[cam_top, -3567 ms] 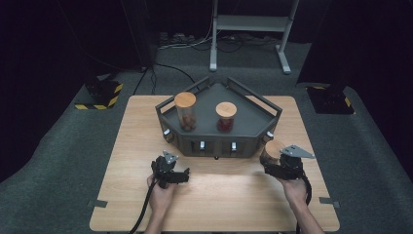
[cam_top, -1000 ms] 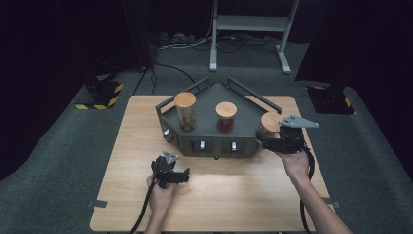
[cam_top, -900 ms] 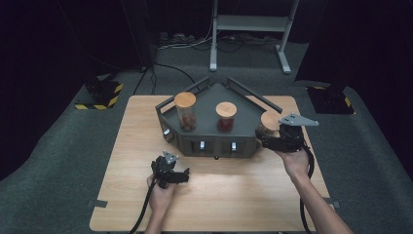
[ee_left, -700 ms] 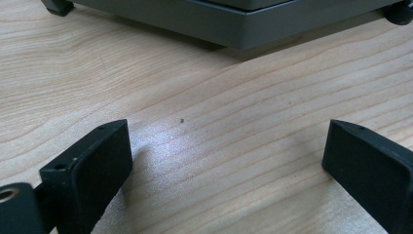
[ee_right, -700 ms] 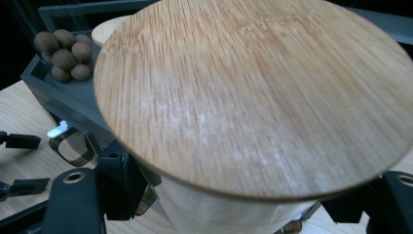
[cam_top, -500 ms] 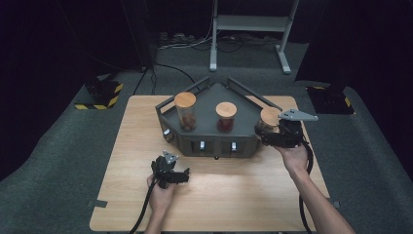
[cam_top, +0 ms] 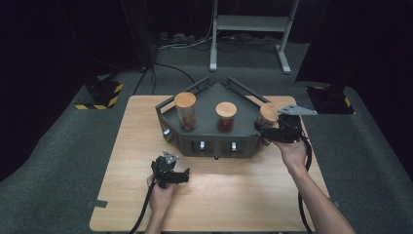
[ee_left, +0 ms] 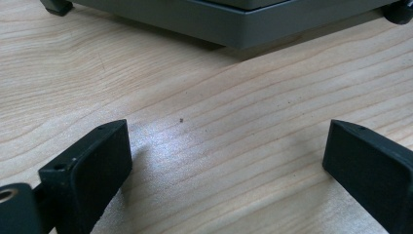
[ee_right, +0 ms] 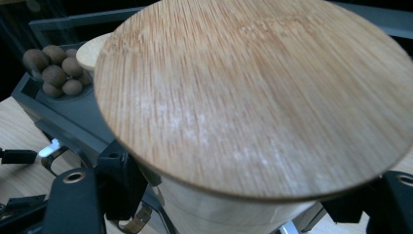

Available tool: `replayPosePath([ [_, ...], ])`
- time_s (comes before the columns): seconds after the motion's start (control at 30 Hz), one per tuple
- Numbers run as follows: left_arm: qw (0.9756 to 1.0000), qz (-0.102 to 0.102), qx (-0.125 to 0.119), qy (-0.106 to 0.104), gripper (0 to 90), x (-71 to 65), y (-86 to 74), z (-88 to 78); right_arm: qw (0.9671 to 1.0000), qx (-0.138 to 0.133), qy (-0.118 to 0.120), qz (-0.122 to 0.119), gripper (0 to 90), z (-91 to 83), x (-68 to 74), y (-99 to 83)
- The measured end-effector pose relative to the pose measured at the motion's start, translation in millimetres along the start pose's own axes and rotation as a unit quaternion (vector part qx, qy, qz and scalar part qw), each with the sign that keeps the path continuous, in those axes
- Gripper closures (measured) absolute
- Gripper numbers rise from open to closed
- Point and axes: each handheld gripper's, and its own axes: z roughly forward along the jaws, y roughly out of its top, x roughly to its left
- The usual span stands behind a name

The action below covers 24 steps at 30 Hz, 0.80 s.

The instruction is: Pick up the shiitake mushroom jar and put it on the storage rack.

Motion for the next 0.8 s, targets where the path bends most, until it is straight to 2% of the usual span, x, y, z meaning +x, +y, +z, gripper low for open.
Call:
replayPosePath([
  [0.8,1.0,0.002,0.001,0.0,3.7,0.2,0.0,-0.1,0.9999,0.015,-0.008,0.004,25.3,22.1,-4.2,11.4],
])
